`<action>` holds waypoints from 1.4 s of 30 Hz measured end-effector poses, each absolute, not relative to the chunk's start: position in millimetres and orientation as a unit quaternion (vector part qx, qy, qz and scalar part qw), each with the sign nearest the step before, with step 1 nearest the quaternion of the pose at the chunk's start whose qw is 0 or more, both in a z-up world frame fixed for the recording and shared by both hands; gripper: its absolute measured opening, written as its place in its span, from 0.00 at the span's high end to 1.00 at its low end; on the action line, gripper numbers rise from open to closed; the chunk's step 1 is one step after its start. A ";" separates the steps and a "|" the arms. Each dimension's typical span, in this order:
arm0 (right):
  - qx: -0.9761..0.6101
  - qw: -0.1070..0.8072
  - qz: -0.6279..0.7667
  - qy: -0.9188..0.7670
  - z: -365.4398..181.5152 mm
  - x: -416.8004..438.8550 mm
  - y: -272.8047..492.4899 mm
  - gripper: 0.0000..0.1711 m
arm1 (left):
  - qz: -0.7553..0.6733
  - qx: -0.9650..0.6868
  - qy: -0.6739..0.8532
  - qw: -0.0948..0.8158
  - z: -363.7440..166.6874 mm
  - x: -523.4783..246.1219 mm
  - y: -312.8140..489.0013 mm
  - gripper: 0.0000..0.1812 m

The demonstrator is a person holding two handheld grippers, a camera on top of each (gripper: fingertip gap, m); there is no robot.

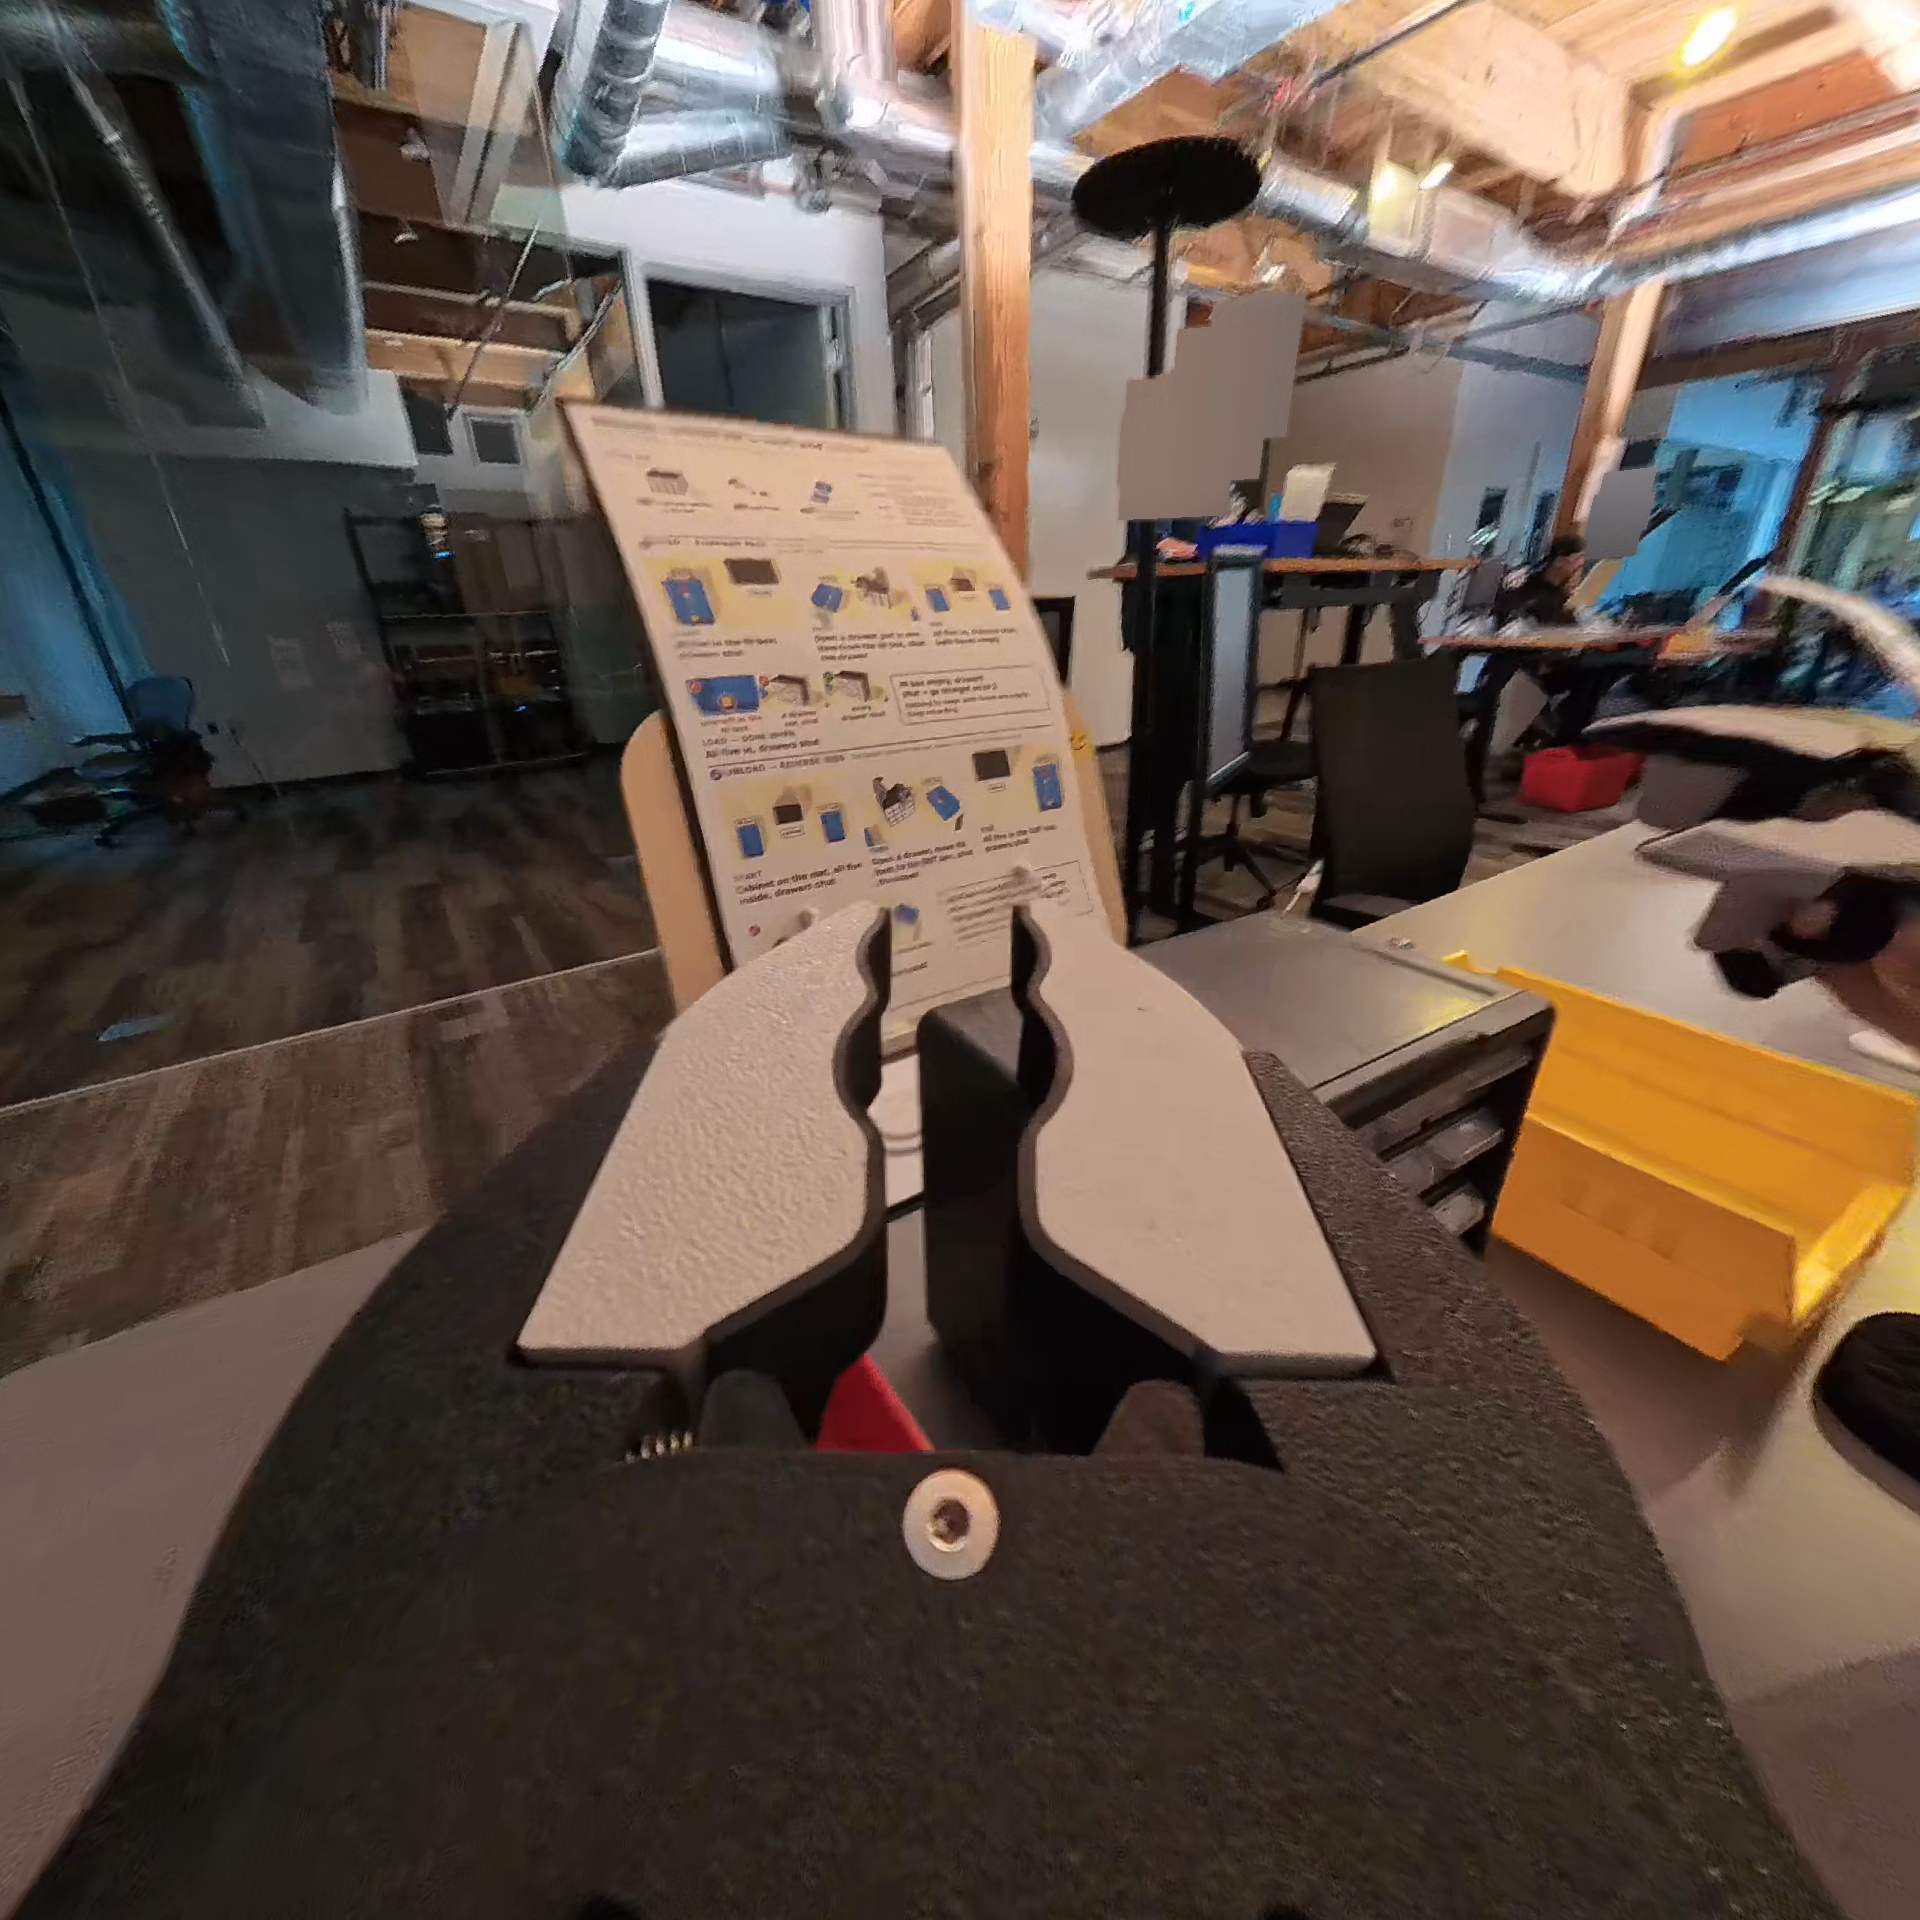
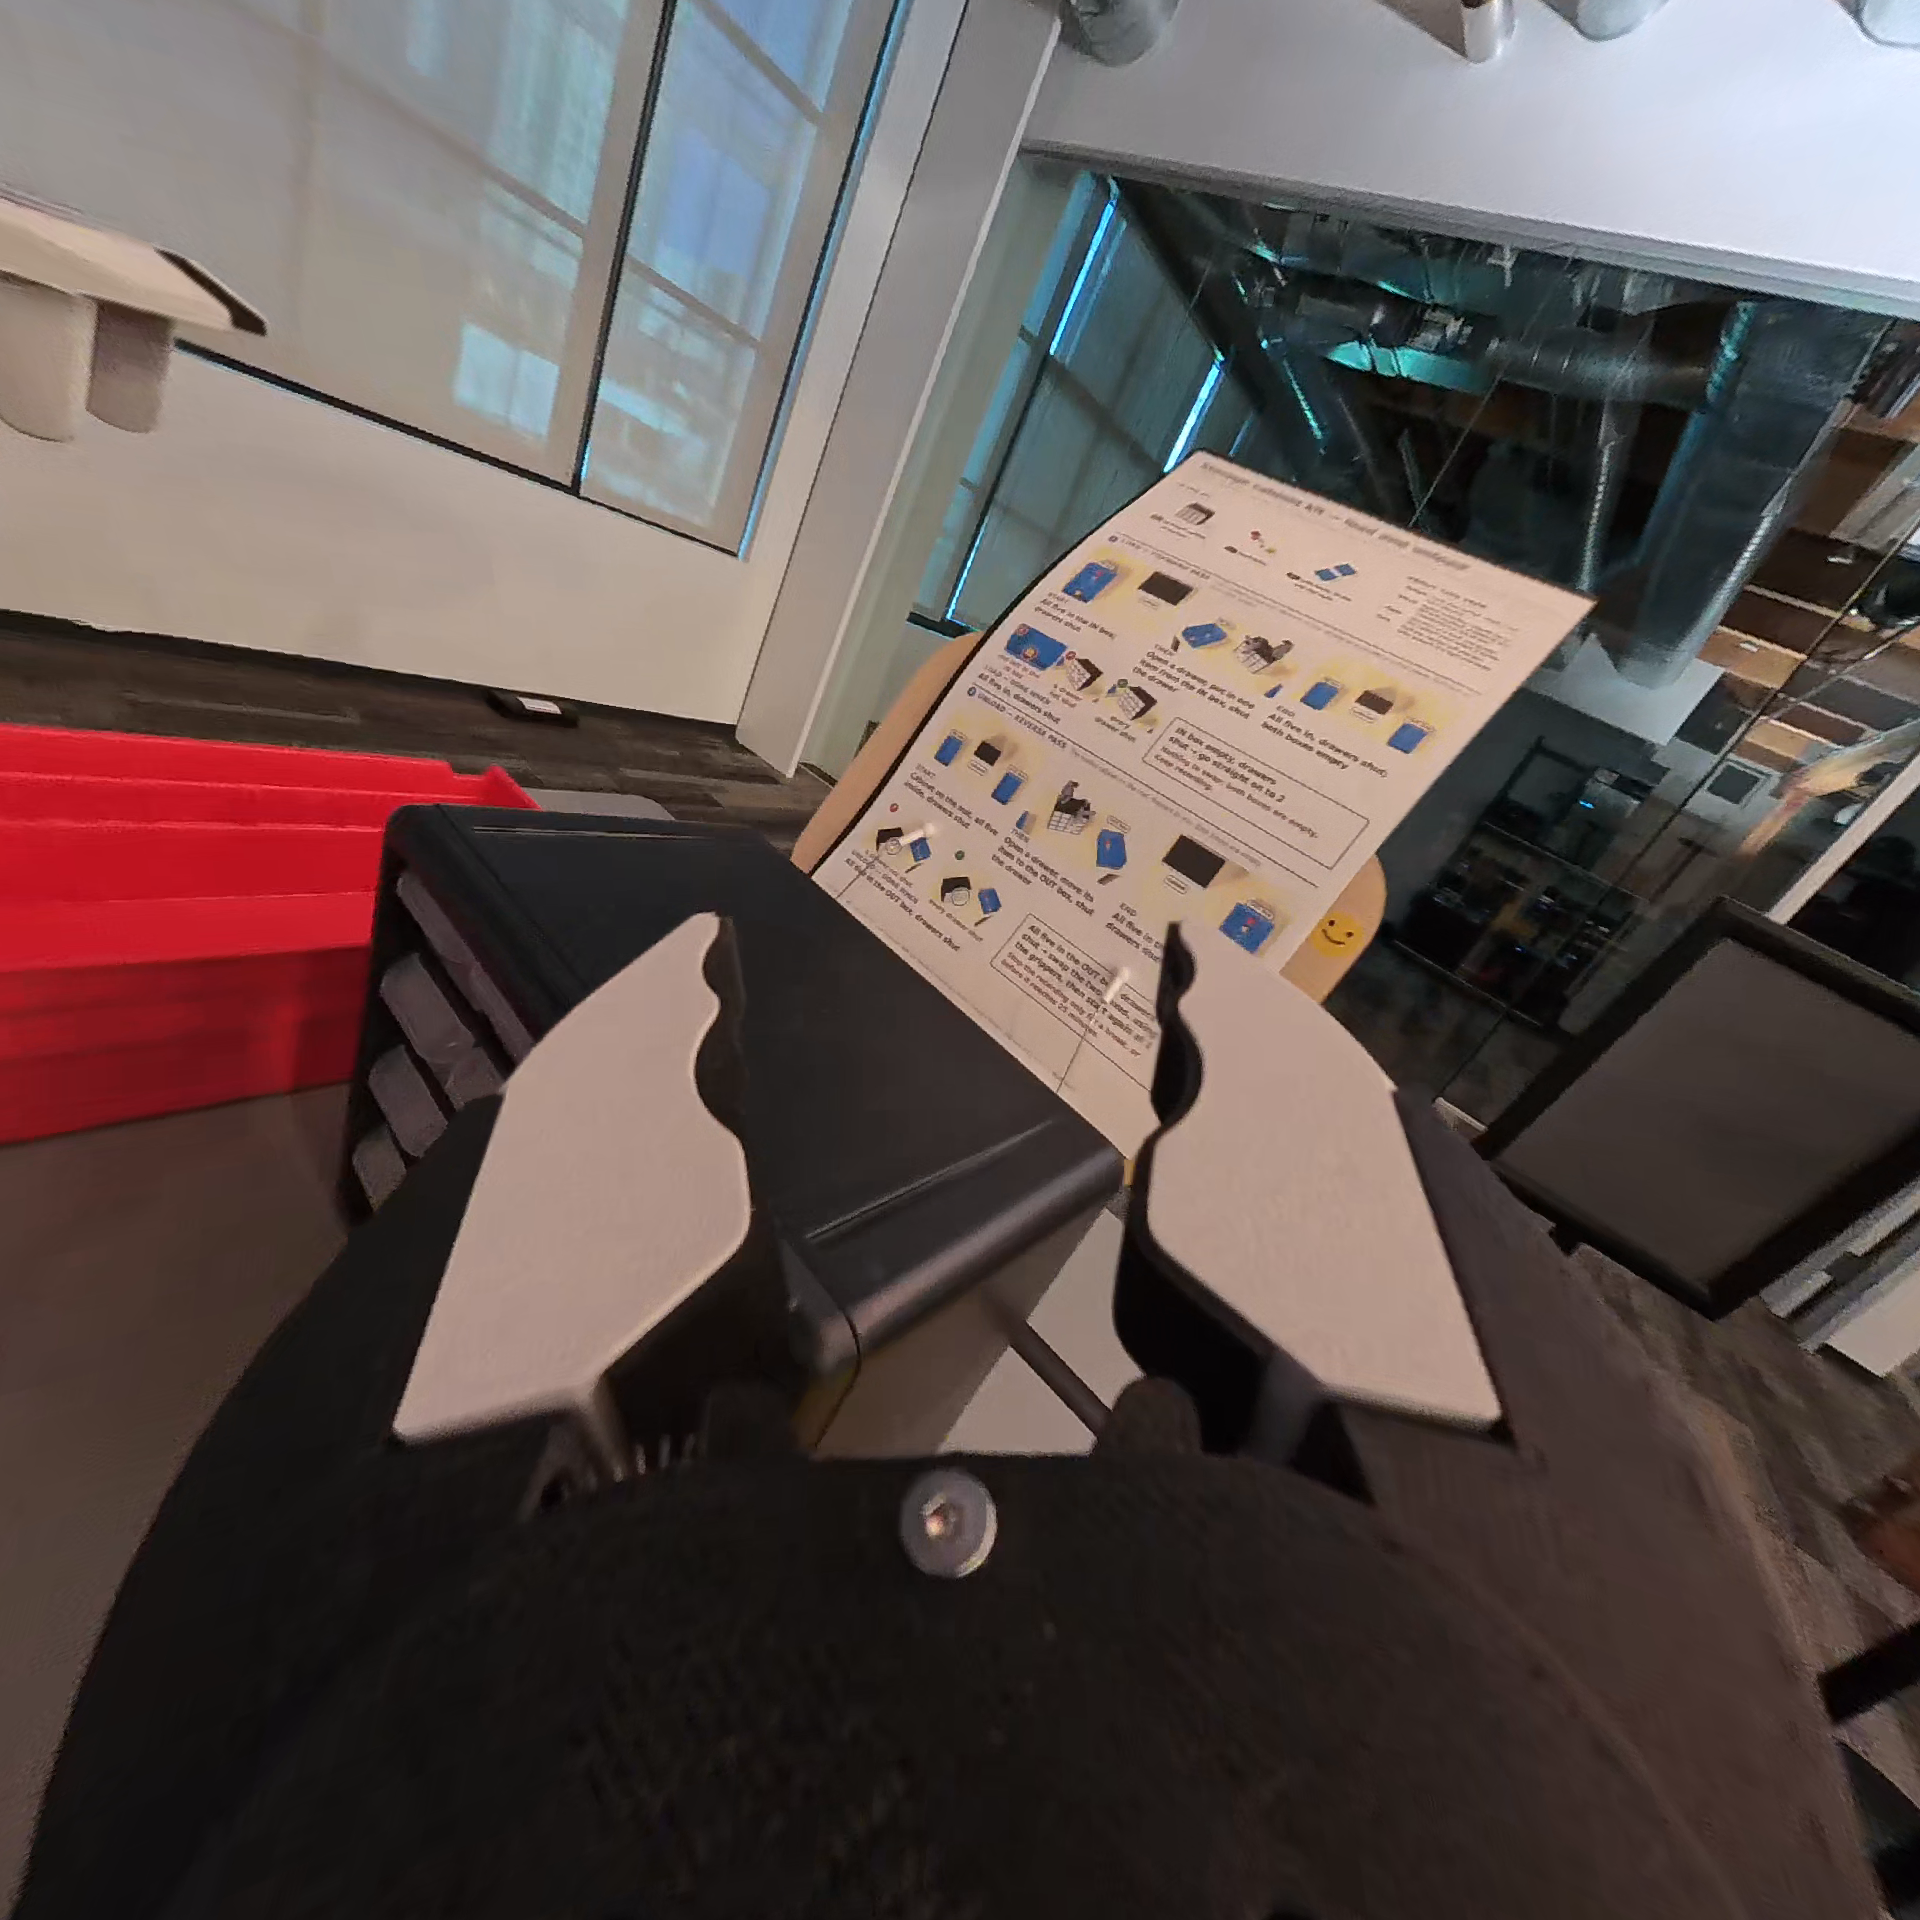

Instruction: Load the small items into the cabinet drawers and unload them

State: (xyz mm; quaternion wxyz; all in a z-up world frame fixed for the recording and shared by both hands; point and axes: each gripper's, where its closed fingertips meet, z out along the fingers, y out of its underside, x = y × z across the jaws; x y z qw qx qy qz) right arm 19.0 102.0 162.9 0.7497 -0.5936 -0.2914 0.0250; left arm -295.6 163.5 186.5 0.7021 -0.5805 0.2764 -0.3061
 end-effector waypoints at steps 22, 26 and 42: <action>-0.517 0.789 -0.011 -0.332 179.5 -1.1 69.7 0.97 | -0.271 -0.545 0.310 0.730 190.7 -283.4 152.7 1.00; -0.524 0.789 0.000 -0.321 175.9 3.1 74.8 0.99 | -0.291 -0.541 0.306 0.727 187.0 -275.4 154.4 1.00; -0.516 0.789 0.118 -0.310 185.1 -7.5 55.6 1.00 | -0.307 -0.531 0.324 0.720 186.9 -233.1 129.7 1.00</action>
